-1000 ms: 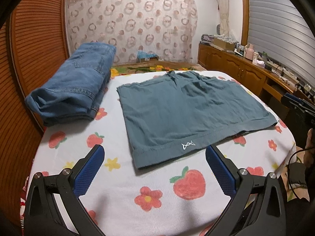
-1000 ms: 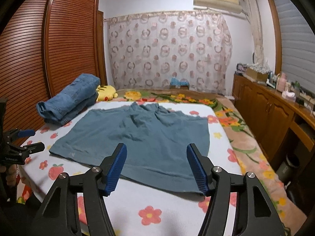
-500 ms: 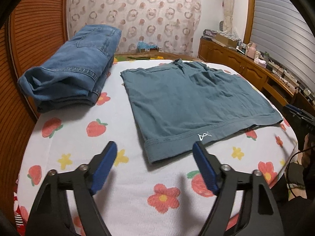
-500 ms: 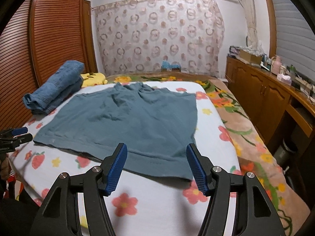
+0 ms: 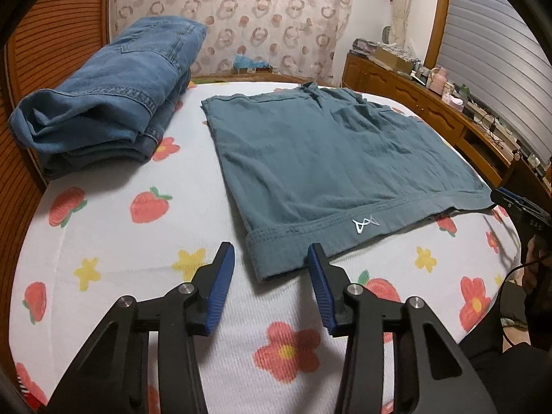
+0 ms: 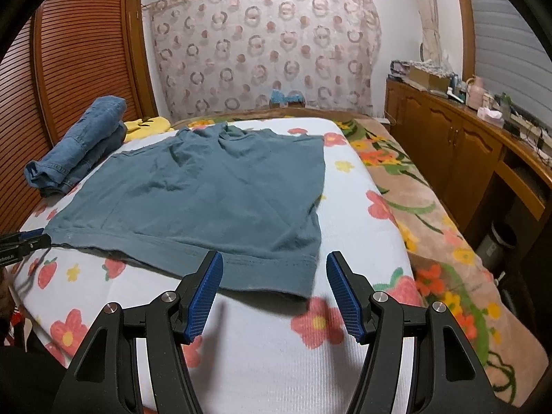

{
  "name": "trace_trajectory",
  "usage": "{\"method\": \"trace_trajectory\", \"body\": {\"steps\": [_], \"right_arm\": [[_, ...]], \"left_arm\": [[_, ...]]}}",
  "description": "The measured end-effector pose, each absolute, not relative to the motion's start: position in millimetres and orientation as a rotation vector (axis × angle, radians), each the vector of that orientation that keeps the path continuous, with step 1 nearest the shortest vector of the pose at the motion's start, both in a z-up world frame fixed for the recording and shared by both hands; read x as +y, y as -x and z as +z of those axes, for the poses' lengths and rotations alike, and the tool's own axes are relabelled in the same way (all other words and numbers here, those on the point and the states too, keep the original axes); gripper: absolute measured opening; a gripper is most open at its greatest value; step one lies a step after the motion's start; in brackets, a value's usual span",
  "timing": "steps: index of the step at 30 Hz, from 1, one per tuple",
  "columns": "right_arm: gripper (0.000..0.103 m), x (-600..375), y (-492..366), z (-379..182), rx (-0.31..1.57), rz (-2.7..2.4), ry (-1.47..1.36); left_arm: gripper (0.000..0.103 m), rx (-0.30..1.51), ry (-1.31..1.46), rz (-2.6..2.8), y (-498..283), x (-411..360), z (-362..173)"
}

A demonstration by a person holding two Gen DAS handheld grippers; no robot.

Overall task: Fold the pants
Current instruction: 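Move the right tool to the shorts' hem and close it on the fabric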

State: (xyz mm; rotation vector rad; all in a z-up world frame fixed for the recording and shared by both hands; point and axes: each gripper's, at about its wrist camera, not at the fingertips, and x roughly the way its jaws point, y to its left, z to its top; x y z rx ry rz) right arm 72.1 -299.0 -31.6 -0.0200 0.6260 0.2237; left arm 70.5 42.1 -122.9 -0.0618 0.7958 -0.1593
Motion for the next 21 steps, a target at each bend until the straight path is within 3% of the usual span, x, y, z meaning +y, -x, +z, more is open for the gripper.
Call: {"method": "trace_trajectory", "body": {"steps": [9, 14, 16, 21], "right_arm": [[0.064, -306.0, -80.6, -32.2, 0.67, 0.195, 0.004], [0.049, -306.2, -81.8, -28.7, 0.674, 0.193, 0.007], [0.035, -307.4, -83.0, -27.2, 0.675, 0.202, 0.002], [0.017, -308.3, -84.2, -24.5, 0.675, 0.223, 0.001]], "left_arm": [[0.028, 0.792, 0.041, -0.17, -69.5, 39.5, -122.9], [0.018, 0.788, 0.058, -0.178, -69.0, 45.2, -120.6], [0.016, 0.786, 0.068, -0.184, -69.2, 46.3, -119.8], [0.011, 0.779, 0.066, -0.197, -66.4, 45.1, -116.4]]}}
